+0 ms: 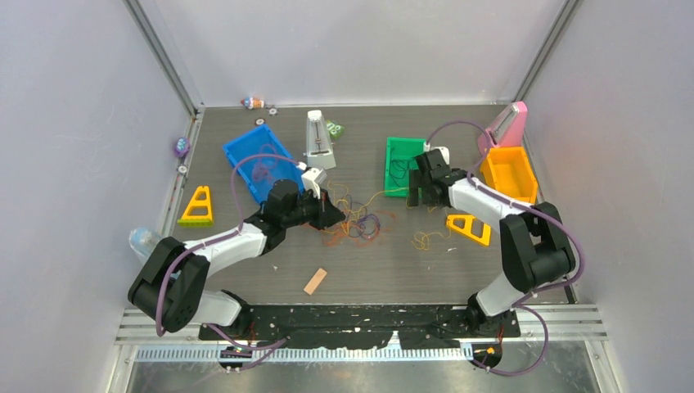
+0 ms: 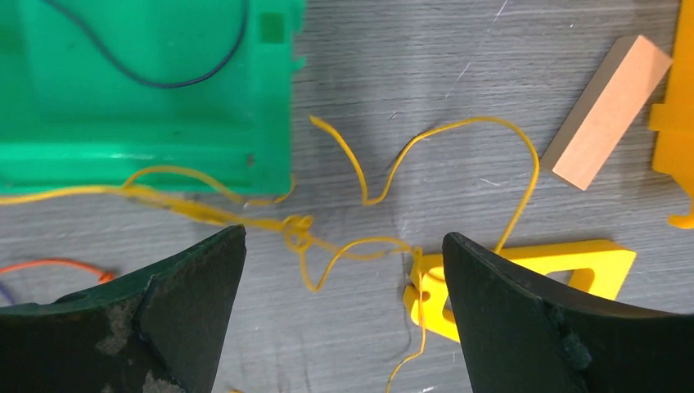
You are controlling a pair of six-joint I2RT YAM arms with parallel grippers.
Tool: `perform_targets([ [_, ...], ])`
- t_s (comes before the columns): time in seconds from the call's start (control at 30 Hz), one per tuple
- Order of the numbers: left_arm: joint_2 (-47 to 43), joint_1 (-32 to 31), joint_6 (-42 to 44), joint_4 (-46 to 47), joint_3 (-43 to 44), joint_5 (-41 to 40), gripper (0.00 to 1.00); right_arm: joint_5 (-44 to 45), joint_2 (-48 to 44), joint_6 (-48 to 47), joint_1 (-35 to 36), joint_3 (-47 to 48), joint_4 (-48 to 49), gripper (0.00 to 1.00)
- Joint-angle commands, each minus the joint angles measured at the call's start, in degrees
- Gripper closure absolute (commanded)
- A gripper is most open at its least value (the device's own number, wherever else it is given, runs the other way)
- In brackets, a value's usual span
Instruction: Untangle the cables
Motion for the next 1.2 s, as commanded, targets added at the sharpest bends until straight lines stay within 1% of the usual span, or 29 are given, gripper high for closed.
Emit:
perform_targets([
  [0.0,-0.6,-0.2,1.1,0.5,2.2,-1.2,1.0,-7.7,2.2,1.3,-3.6,-0.7,5.9,0.02],
  [0.03,-0.6,-0.2,1.1,0.3,2.3,-1.3,1.0,-8.2,3.1,1.4,-3.7,-0.8,6.1,0.01],
  [0.07,-0.7,-0.2,1.1,0.2,2.3,-1.5,1.0,-8.7,3.5,1.5,-3.7,-0.9,6.4,0.04],
  [0.1,-0.8,-0.2,1.1,0.2,2.3,-1.6,1.0,-9.8,3.9,1.6,-3.8,-1.4,6.6,0.14],
  [0.13,-1.0,-0.2,1.2,0.2,2.2,-1.8,1.0,-11.1,3.9,1.7,-3.9,-1.7,7.3,0.33],
  [0.17,-1.0,-0.2,1.2,0.2,2.2,-1.8,1.0,-11.6,3.6,1.7,-4.0,-2.2,7.5,0.48],
  [0.2,-1.2,-0.2,1.3,0.1,2.1,-2.0,1.0,-12.0,3.2,1.9,-4.0,-2.5,7.4,0.73],
  [0.27,-1.2,-0.2,1.4,-0.1,2.0,-2.3,1.0,-11.9,0.6,2.0,-4.0,-3.6,7.0,0.91],
  [0.33,-1.2,-0.2,1.4,-0.1,2.0,-2.4,1.0,-11.2,-3.3,1.8,-4.0,-4.4,5.6,0.94],
  [0.47,-1.3,-0.2,1.3,-0.5,2.1,-2.8,1.0,-9.5,-15.3,1.2,-4.0,-3.8,0.5,0.95],
  [0.5,-1.2,-0.2,1.3,-0.8,2.2,-3.1,1.0,-9.0,-17.0,1.3,-4.0,-3.3,-0.5,0.95],
  [0.53,-1.1,-0.2,1.3,-1.1,2.3,-3.4,1.0,-7.9,-20.6,1.3,-4.0,-2.0,-2.3,0.95],
  [0.57,-0.9,-0.2,1.3,-1.4,2.4,-3.7,1.0,-7.2,-22.2,1.5,-4.0,-1.1,-4.2,0.95],
  [0.67,0.1,-0.2,1.2,-2.1,3.1,-3.6,0.99,-2.6,-29.1,2.0,-4.3,5.7,-8.1,0.95],
  [0.73,0.8,-0.2,1.0,-2.5,3.6,-3.6,0.93,0.0,-32.1,2.0,-4.6,10.9,-10.6,0.95],
  [0.83,1.7,-0.2,0.9,-3.4,4.1,-4.1,0.81,3.0,-35.0,1.4,-4.9,18.4,-13.3,0.95],
  [0.87,2.1,-0.2,0.9,-4.1,4.5,-4.5,0.78,3.3,-35.9,1.2,-4.9,22.2,-13.8,0.95],
  [0.9,2.9,-0.2,0.9,-5.0,5.1,-4.6,0.78,3.6,-36.1,0.6,-5.0,24.0,-14.5,0.95],
  [0.93,4.1,-0.2,1.1,-6.6,6.0,-4.7,0.82,3.7,-36.3,0.2,-5.0,27.9,-15.0,0.95],
  [1.0,6.8,-0.2,1.7,-10.0,8.3,-4.4,0.86,4.1,-35.9,-0.5,-4.9,33.1,-16.6,0.95],
  [1.07,9.2,-0.2,2.3,-14.3,11.2,-4.7,0.87,5.4,-35.3,-1.3,-4.9,37.3,-17.9,0.95],
  [1.17,11.5,-0.2,2.4,-16.3,13.0,-4.1,0.88,8.6,-35.0,-2.3,-4.9,40.7,-18.6,0.95],
])
